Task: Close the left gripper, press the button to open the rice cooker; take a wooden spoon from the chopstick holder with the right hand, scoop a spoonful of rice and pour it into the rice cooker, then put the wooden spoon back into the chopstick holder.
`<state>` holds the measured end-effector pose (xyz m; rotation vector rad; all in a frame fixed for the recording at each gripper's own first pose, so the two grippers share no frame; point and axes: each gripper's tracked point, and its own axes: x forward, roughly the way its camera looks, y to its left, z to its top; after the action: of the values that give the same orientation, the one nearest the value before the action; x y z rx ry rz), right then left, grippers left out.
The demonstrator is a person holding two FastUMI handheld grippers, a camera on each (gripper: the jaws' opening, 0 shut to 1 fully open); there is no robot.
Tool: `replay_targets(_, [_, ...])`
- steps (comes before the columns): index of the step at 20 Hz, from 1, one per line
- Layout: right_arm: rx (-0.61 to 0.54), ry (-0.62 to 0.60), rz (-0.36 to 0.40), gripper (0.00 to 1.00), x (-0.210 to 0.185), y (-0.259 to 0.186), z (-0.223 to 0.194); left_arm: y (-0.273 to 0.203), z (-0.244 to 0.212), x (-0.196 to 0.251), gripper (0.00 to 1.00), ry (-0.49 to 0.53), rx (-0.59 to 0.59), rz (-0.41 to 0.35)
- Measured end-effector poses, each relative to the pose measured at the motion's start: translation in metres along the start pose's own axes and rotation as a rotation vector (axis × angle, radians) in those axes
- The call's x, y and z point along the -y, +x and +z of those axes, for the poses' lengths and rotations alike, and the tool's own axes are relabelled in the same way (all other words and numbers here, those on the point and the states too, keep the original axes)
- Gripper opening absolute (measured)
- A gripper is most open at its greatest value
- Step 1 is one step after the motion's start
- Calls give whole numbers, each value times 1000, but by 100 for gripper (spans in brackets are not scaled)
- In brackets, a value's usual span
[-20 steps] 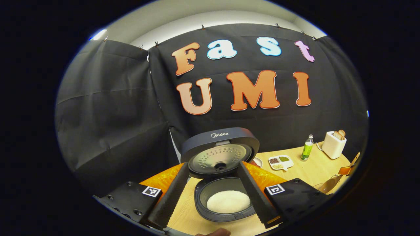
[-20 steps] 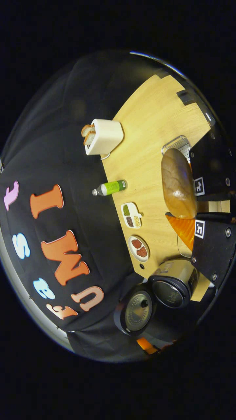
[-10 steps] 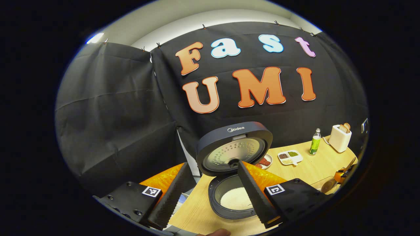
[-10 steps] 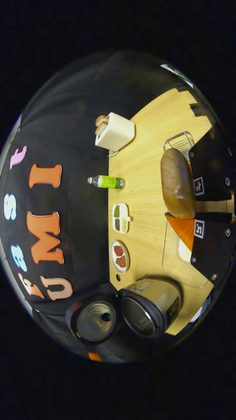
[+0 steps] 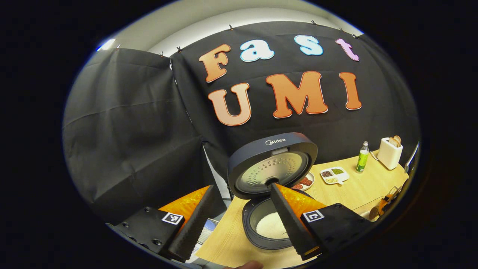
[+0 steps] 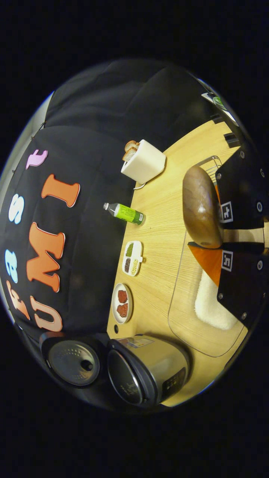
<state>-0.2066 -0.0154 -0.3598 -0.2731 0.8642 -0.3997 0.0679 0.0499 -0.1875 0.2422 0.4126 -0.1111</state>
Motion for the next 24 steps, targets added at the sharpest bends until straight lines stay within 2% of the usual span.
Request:
replay_targets(1, [12,1,3,13,-2,0,0,1,0,1,100,4,0,-3])
replay_targets(3, [-3,-14,76,9,-21,5,-10,6,1,3,100,15,2,-11])
replay_targets(5, [21,-7,84,9,-27,5,-8,9,1,7,100,29,2,-22])
replay_targets(8, [11,66,73,9,-28,7,-10,13,5,8,100,43,5,-28])
replay_targets(13, [-40,237,195,10,-51,3,-7,17,1,8,100,38,-5,-31])
replay_targets(19, [-82,328,280,9,-76,-5,-4,19,-6,0,100,28,-23,-17])
replay_targets(24, [-129,387,310,8,-81,-3,-3,18,-9,-11,100,18,-29,3])
